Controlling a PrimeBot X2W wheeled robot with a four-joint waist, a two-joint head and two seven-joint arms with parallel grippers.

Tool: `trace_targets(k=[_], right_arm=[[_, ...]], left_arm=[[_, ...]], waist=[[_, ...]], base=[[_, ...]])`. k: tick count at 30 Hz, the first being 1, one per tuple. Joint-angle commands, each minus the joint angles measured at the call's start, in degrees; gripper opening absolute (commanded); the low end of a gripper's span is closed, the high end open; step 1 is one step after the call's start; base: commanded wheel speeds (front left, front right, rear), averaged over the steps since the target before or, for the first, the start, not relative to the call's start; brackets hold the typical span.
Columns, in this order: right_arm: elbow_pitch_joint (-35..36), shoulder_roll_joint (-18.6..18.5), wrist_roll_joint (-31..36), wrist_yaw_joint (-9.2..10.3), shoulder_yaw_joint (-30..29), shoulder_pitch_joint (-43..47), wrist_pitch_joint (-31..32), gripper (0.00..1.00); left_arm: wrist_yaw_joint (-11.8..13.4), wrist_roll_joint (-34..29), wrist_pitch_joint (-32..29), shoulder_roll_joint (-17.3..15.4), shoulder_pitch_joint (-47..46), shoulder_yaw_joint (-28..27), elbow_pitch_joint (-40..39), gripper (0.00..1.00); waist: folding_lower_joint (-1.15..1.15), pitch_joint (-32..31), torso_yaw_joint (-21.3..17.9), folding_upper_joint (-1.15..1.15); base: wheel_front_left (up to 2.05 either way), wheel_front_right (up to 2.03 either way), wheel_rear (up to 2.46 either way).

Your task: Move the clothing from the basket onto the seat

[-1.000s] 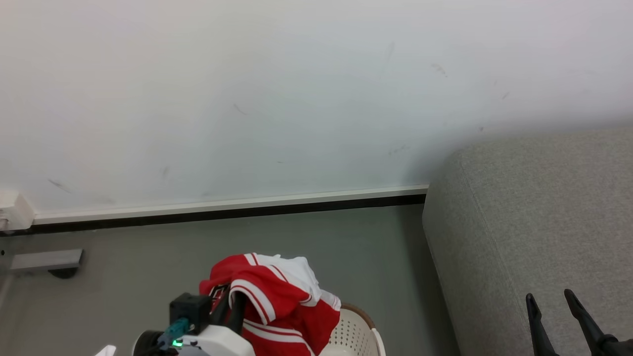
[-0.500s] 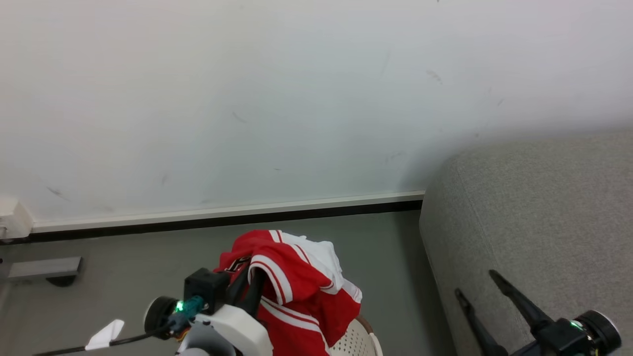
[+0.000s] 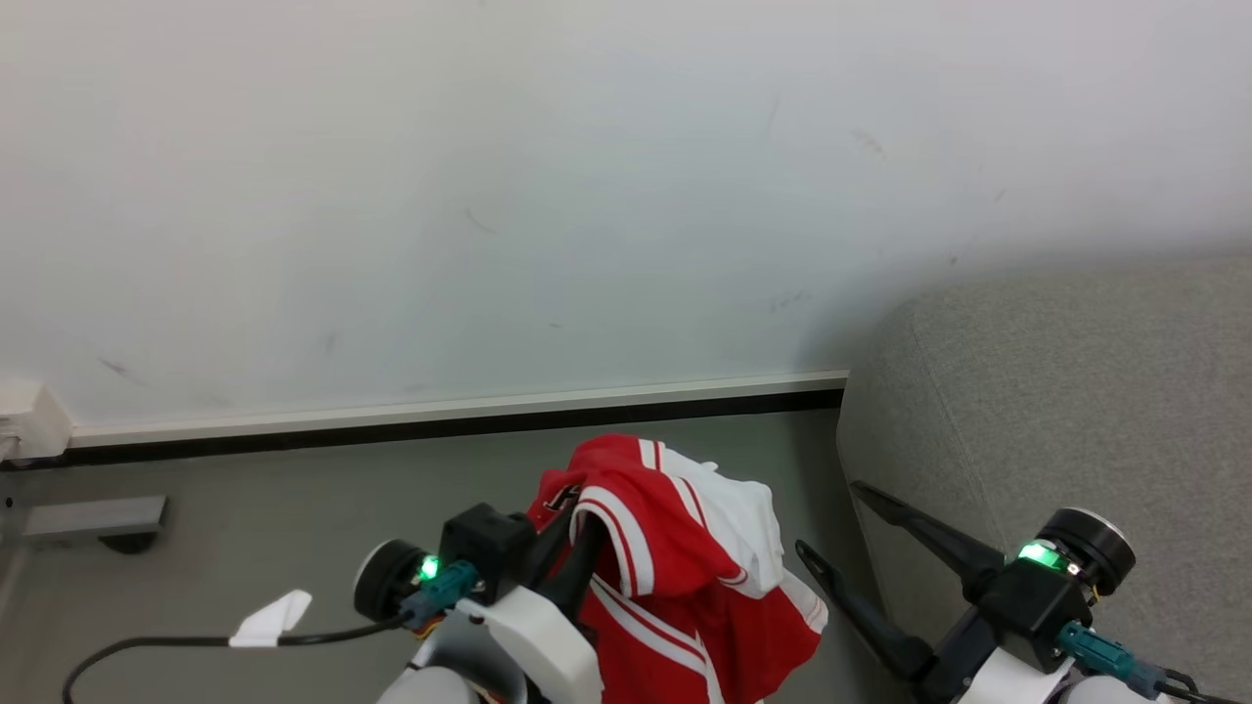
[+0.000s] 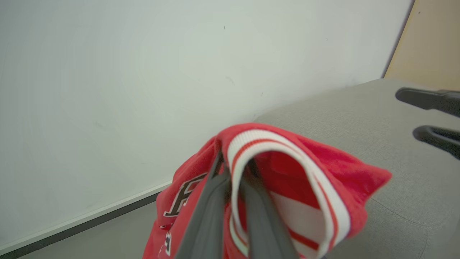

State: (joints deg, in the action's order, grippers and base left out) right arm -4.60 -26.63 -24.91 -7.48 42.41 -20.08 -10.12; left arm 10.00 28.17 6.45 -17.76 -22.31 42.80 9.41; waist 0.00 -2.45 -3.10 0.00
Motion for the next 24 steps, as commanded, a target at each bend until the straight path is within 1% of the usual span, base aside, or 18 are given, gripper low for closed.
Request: trace_targets(k=[1, 7, 15, 24], right_arm=[[0.35, -0.43, -0.8, -0.02, 1.18, -1.44, 0.25, 1.0], [0.8, -3.16, -3.18, -0.02, 8.89, -7.38, 2.43, 1.0], [-0.44, -5.77, -4.78, -0.02, 17.85, -14.43, 3.01, 1.0], [-2.82, -7.64, -6.68, -0.02, 23.57, -18.45, 2.76, 1.0]], left_arm=[[-0.39, -1.02, -0.15, 0.26, -0.71, 0.31, -0.26, 0.0], [-1.85, -1.87, -1.15, 1.44, -2.4, 3.04, -0.55, 0.0], [-4.06, -3.06, -2.73, 2.67, -4.08, 6.44, -0.52, 0.0], [-6.46, -2.94, -3.33, 4.09, -5.71, 9.01, -2.0, 0.0]], waist=[[0.0, 0.07, 0.18, 0.0], [0.0, 0.51, 0.49, 0.0], [0.0, 0.73, 0.56, 0.0], [0.0, 0.54, 0.67, 0.0]], base=[[0.0, 0.0, 0.0], [0.0, 0.0, 0.0], [0.0, 0.0, 0.0], [0.0, 0.0, 0.0]])
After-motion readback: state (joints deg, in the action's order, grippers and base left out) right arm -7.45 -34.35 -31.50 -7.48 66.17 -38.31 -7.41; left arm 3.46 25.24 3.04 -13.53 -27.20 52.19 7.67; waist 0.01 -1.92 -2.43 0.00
